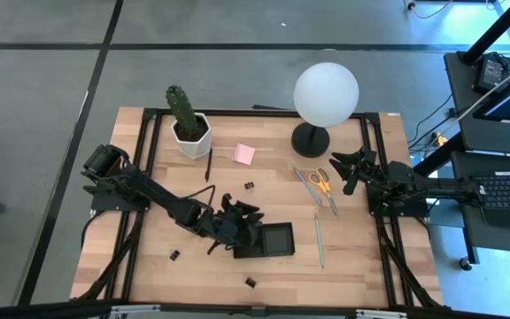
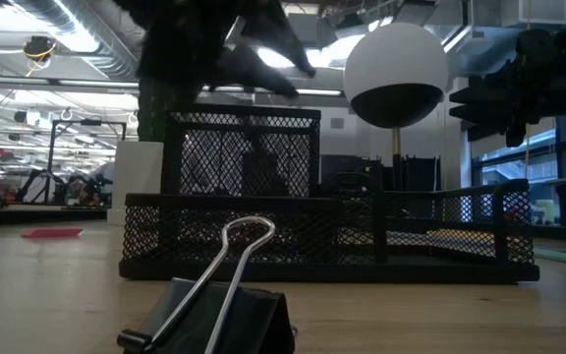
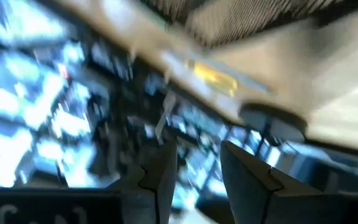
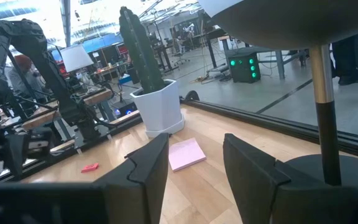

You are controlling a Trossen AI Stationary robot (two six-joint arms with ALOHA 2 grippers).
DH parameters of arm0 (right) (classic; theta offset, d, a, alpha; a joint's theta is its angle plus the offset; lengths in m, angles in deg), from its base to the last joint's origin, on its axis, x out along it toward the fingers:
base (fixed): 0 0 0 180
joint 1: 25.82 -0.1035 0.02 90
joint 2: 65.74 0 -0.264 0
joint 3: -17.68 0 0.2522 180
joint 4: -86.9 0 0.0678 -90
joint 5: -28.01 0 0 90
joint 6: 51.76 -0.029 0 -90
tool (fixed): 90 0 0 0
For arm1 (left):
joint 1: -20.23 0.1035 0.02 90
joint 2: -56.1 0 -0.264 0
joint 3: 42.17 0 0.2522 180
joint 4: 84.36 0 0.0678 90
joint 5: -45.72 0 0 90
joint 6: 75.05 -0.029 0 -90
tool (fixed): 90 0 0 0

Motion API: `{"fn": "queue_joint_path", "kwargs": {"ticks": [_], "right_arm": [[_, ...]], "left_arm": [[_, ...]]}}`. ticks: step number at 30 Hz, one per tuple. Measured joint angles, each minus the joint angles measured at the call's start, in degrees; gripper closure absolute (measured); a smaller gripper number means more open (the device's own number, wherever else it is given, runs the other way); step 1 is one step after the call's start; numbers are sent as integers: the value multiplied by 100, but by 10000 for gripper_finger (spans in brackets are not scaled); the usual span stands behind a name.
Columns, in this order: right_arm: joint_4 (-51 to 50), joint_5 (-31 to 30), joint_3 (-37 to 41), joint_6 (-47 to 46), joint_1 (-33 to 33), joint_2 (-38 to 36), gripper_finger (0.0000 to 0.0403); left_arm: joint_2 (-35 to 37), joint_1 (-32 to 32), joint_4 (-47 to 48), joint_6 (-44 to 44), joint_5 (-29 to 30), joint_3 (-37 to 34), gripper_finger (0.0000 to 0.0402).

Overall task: Pick and place office supplies into organizer
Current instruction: Put the left black binder clip into the mesh desk organizer

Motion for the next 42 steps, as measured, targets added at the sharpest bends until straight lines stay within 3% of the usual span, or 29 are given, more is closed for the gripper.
{"fn": "queue_joint_path", "kwargs": {"ticks": [5, 11, 19, 24, 29, 31, 33, 38, 42], "right_arm": [[0, 0, 0, -1, 0, 1, 249], [1, -1, 2, 1, 0, 1, 249], [0, 0, 0, 21, 0, 1, 249], [0, 0, 0, 23, 0, -1, 249], [2, 0, 0, 25, 0, 1, 249], [0, 0, 0, 131, 0, 1, 249], [0, 0, 0, 273, 0, 1, 249], [0, 2, 1, 312, -2, 1, 249], [1, 2, 0, 322, -2, 1, 249]], "left_arm": [[174, -96, -384, 1093, 1084, 0, 285], [463, -215, -416, 4028, 1903, 0, 289], [857, -407, -414, 7468, 3434, 0, 300], [1121, -611, -396, 9461, 3725, 0, 311], [1426, -873, -379, 10850, 3717, 0, 325], [1577, -956, -153, 11358, 3595, 0, 329], [1734, -987, 257, 11988, 3003, 0, 332], [2100, -721, 1507, 13778, 394, 2, 339], [2179, -468, 2490, 14795, -917, 0, 345]]}}
